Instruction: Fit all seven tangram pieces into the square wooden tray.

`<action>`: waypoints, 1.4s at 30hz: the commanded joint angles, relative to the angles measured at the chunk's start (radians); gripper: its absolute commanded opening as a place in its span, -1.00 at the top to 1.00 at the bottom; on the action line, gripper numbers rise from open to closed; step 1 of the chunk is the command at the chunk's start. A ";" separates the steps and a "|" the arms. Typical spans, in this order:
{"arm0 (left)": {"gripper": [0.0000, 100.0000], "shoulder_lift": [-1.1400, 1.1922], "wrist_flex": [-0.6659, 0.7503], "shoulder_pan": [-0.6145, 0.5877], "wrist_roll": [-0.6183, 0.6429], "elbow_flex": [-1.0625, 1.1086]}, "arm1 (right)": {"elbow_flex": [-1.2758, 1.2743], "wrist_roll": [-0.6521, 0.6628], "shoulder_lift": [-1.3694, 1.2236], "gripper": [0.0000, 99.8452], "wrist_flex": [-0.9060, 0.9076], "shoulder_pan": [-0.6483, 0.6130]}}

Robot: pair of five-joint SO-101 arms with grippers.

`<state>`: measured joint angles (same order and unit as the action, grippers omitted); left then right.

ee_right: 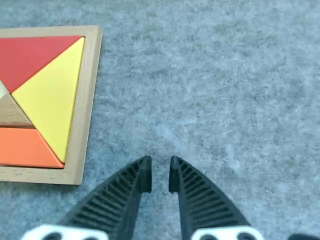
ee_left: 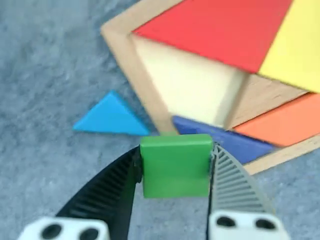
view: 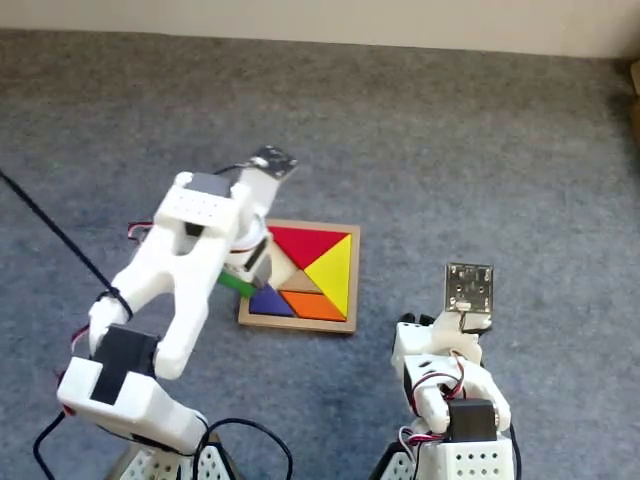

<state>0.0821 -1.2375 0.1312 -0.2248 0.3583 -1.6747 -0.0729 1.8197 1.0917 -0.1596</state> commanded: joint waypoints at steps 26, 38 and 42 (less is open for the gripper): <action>0.49 -0.050 0.098 0.113 -0.029 -0.099 | -0.139 0.009 0.018 0.85 -0.005 0.015; 0.50 -0.050 0.091 0.058 -0.031 -0.090 | -0.139 0.009 0.018 0.85 -0.005 0.015; 0.50 0.001 0.097 -0.002 -0.037 -0.091 | -0.139 0.009 0.018 0.85 -0.005 0.015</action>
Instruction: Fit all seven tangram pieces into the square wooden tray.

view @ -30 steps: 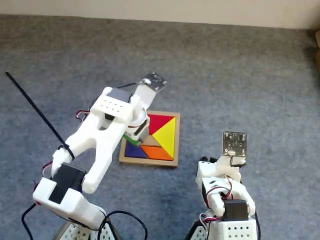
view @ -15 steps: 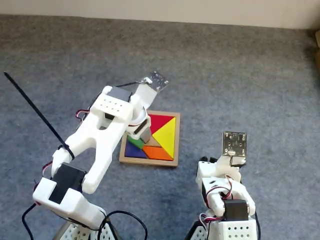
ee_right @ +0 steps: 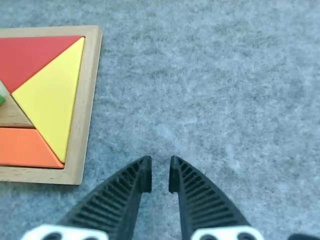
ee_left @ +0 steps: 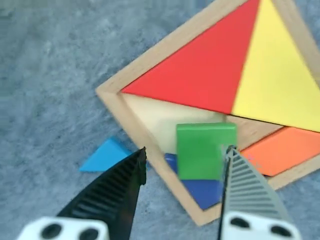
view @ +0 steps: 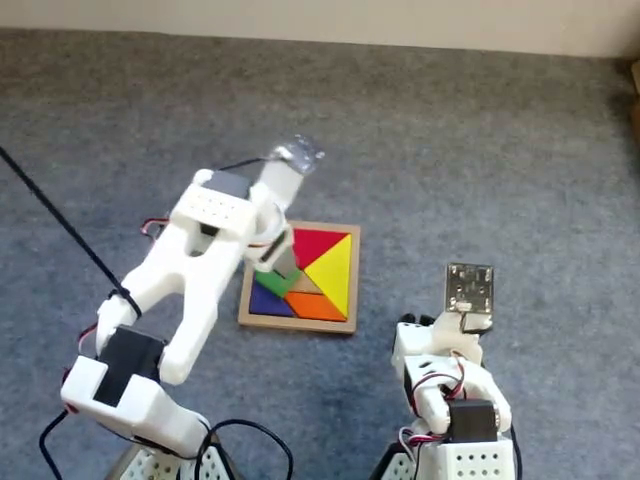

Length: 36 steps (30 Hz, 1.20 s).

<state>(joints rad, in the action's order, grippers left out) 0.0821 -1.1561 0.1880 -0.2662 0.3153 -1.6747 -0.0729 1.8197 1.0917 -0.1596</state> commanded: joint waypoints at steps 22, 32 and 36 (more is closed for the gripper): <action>0.50 0.188 -0.084 -0.079 -0.048 -0.260 | -0.139 0.009 0.018 0.85 -0.005 0.015; 0.50 0.188 -0.164 -0.173 0.074 -0.401 | -0.139 0.009 0.018 0.85 -0.005 0.015; 0.50 0.199 -0.163 -0.226 0.066 -0.384 | -0.139 0.009 0.018 0.85 -0.005 0.015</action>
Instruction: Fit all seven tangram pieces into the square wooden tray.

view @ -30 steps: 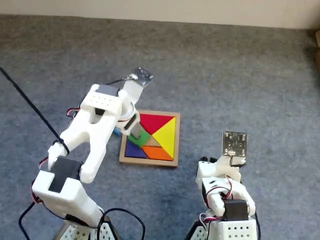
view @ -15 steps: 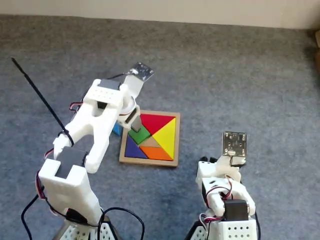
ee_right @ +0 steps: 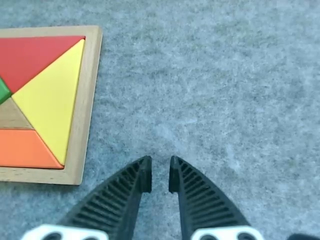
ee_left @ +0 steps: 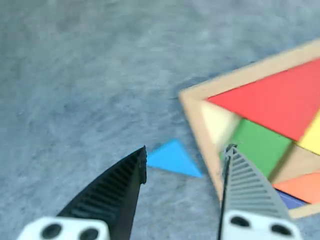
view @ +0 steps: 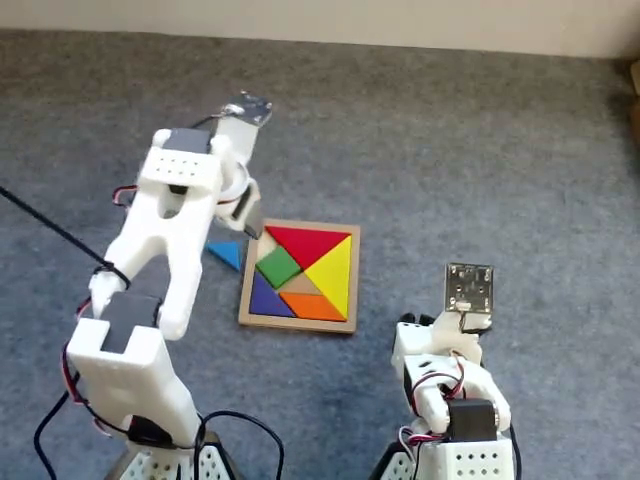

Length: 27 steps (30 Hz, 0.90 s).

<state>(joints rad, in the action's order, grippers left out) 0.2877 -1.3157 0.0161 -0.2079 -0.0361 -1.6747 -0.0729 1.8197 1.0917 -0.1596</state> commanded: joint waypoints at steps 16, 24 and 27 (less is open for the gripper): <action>0.50 -0.005 0.216 -0.099 0.423 0.223 | -0.139 0.009 0.018 0.85 -0.005 0.015; 0.50 -0.005 0.216 -0.097 0.640 0.291 | -0.139 0.009 0.018 0.85 -0.005 0.015; 0.50 -0.005 0.218 -0.099 0.640 0.323 | -0.139 0.009 0.018 0.85 -0.005 0.015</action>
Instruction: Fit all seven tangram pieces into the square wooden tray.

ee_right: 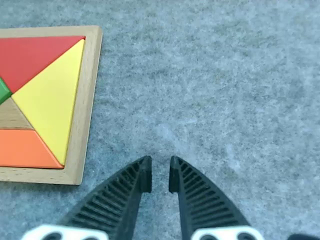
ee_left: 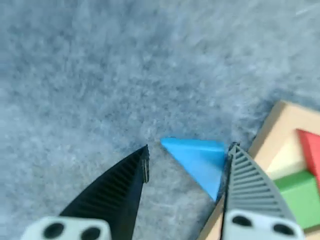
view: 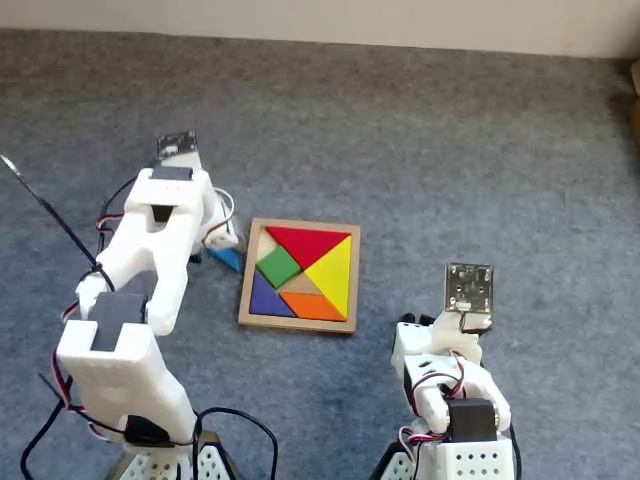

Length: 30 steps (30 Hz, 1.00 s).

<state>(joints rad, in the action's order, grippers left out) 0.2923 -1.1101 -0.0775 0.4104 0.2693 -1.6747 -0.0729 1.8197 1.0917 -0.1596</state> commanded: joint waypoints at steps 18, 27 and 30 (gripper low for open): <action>0.77 -0.008 0.086 -0.008 -0.046 0.018 | -0.139 0.009 0.018 0.85 -0.005 0.015; 0.77 -0.012 0.133 -0.012 -0.365 0.018 | -0.139 0.009 0.018 0.85 -0.005 0.015; 0.74 -0.021 0.127 -0.018 -0.428 0.018 | -0.139 0.009 0.018 0.85 -0.005 0.015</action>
<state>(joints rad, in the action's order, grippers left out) 0.2908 -0.9950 -0.0744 0.0683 0.2938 -1.6747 -0.0729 1.8197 1.0917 -0.1596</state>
